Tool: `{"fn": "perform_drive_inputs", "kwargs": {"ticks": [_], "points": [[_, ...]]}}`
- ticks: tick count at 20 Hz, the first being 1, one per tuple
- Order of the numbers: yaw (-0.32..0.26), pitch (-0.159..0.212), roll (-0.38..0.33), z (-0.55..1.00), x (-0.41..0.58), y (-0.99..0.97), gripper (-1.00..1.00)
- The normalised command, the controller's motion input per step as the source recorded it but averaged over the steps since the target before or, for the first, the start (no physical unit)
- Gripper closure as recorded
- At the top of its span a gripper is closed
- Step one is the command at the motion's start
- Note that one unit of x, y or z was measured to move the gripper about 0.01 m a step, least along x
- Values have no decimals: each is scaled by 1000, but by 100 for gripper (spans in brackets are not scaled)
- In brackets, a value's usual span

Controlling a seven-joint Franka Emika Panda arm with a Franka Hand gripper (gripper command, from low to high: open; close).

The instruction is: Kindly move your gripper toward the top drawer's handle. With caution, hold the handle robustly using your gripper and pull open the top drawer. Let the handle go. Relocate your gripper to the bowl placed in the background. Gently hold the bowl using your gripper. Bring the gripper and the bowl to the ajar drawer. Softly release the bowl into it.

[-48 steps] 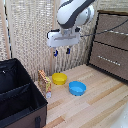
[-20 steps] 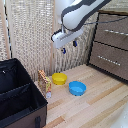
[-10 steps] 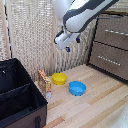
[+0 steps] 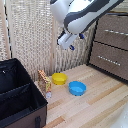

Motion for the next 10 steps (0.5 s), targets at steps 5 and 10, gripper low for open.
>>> {"fn": "perform_drive_inputs", "kwargs": {"ticks": [5, 10], "points": [[96, -5, -331, 213, 0, -47, -100], [103, -45, -244, 165, -3, -405, -100]]}}
